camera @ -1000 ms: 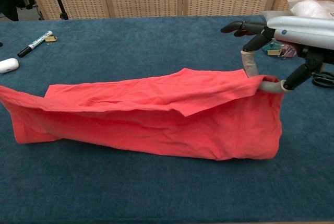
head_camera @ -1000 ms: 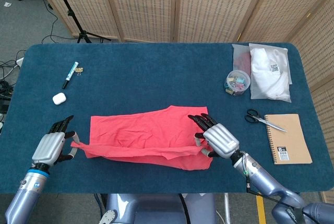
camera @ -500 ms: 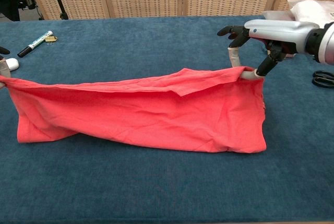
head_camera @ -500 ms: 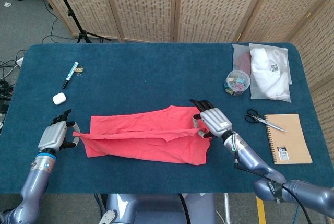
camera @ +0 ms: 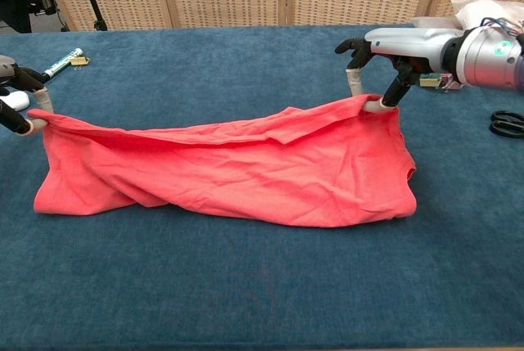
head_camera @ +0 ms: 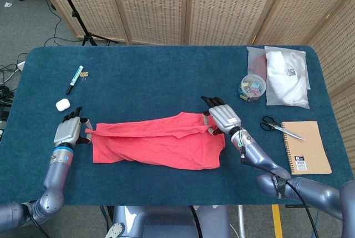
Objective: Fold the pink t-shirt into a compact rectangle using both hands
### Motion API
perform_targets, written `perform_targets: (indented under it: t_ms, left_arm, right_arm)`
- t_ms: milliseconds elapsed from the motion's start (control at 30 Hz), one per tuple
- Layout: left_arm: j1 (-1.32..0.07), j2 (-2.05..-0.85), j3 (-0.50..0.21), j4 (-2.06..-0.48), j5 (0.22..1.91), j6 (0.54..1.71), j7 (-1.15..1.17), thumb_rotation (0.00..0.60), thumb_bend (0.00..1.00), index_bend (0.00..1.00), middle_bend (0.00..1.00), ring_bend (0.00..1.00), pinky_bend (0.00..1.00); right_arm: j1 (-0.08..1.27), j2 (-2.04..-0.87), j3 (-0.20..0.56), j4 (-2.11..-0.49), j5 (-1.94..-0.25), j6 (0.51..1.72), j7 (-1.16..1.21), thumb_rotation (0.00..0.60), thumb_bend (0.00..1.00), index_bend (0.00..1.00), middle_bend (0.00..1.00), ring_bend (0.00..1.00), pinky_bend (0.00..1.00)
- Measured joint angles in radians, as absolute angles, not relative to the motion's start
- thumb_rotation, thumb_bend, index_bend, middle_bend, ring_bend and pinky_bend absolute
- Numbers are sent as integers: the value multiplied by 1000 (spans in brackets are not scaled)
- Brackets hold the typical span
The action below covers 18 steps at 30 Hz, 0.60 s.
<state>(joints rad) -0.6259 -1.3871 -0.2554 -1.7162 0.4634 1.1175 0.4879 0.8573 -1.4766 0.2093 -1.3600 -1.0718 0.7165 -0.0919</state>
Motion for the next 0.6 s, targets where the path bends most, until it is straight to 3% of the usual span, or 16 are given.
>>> perform_targets:
  t_ms: [600]
  left_arm:
    - [-693, -1490, -261, -1554, 358, 1086, 524, 600, 522, 745, 0, 0, 0]
  right_arm:
    - [918, -1546, 236, -1235, -975, 667, -115, 600, 490, 654, 0, 0, 0]
